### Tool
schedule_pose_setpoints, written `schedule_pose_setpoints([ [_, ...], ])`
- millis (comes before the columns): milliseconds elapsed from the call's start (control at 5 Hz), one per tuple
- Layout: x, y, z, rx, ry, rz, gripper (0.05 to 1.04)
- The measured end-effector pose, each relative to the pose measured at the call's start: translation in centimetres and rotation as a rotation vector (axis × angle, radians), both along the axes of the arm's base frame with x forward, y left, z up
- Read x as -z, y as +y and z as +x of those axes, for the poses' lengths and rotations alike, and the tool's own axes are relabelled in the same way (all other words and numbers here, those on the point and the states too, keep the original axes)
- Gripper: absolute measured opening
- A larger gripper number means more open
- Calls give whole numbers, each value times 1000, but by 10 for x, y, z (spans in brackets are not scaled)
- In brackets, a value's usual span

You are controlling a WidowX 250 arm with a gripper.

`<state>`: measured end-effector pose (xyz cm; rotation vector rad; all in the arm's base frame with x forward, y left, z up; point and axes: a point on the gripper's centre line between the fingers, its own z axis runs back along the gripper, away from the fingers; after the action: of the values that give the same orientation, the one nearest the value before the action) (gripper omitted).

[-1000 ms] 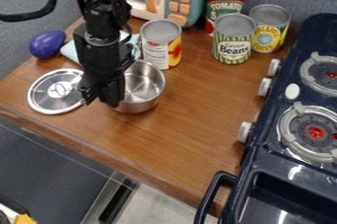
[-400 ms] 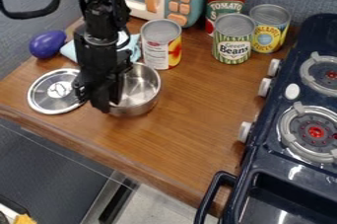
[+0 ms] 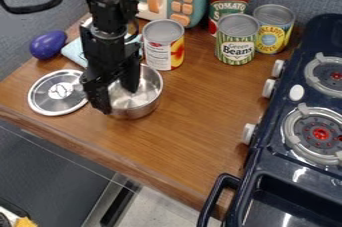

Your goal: Moved the silver pot to the right side of the silver lid

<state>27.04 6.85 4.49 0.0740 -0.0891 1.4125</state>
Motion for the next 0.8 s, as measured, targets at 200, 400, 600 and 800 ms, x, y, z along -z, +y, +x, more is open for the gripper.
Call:
schedule_pose_setpoints([
  [200,-19,-3,10,52,-60,7,1007],
  [400,-32,-6,19,202,-58,22,1001],
  [600,-47,-6,28,411,-27,48,1001],
  [800,-43,-13,36,691,95,82,1001],
])
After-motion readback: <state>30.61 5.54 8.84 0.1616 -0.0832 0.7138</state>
